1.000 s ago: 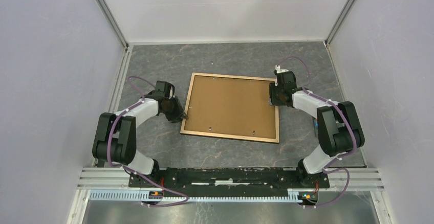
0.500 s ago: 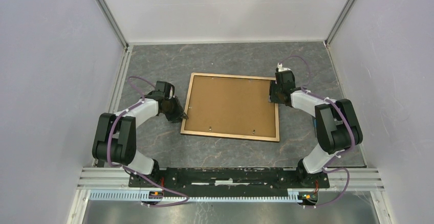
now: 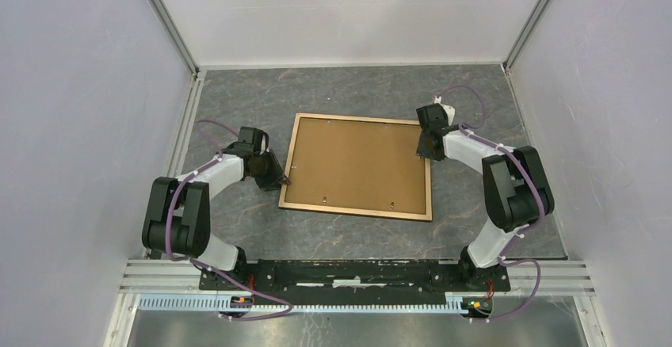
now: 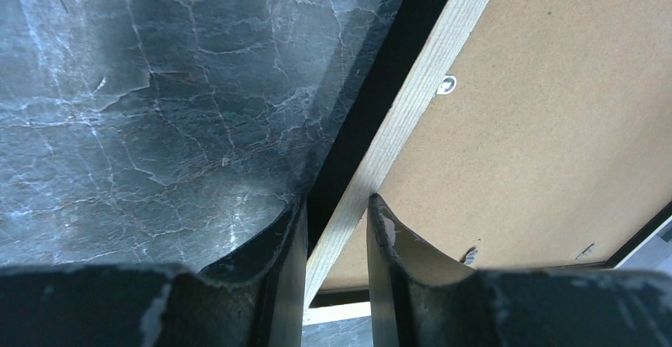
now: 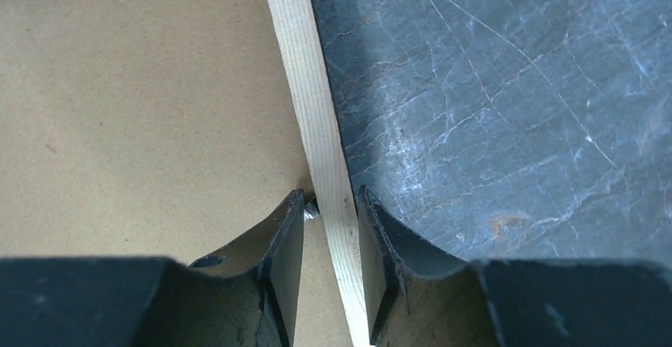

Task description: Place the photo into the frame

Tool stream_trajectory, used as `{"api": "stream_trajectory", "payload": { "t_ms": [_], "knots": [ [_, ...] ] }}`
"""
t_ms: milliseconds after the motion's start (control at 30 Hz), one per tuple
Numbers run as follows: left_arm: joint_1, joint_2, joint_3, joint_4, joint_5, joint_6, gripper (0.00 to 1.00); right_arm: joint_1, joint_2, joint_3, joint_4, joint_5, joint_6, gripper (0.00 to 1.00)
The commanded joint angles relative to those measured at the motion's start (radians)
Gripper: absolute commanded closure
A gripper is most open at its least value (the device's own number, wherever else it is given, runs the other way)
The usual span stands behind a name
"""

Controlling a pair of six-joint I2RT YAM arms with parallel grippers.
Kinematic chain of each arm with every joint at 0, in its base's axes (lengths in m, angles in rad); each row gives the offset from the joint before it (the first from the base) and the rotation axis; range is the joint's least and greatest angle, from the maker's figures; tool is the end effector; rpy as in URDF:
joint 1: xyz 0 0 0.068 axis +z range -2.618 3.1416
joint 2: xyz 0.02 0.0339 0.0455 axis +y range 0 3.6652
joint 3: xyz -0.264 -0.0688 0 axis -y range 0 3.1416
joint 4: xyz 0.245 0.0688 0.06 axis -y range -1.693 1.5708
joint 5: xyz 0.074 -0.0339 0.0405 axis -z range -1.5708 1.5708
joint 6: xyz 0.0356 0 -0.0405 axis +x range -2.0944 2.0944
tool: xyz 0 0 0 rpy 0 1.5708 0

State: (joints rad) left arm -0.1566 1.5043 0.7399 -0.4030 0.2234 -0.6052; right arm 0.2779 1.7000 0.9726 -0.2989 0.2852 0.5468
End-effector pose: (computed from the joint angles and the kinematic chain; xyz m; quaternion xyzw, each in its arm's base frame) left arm 0.2590 -0.0489 0.1507 -0.1948 0.9542 -0.1754 0.1442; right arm 0.3229 0.0817 0.1647 0.1657 0.9397 -0.0187 0.2987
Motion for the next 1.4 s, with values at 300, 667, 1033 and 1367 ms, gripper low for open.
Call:
{"api": "stream_trajectory", "payload": {
  "t_ms": [300,667,1033,1367],
  "knots": [
    [0.0,0.013,-0.1,-0.086,-0.021,-0.107,0.88,0.078,0.076,0.049,-0.249,-0.05,0.312,0.78],
    [-0.002,-0.122,-0.208,-0.073,0.076,-0.22,0.85,0.079,0.08,0.142,-0.134,-0.058,0.144,0.55],
    [-0.105,-0.561,-0.344,-0.143,0.145,-0.426,0.48,0.08,0.217,0.324,0.031,-0.262,-0.17,0.26],
    [-0.106,-0.691,-0.008,-0.089,-0.008,-0.07,0.0,0.082,0.008,0.409,-0.173,-0.114,-0.463,0.02]
  ]
}}
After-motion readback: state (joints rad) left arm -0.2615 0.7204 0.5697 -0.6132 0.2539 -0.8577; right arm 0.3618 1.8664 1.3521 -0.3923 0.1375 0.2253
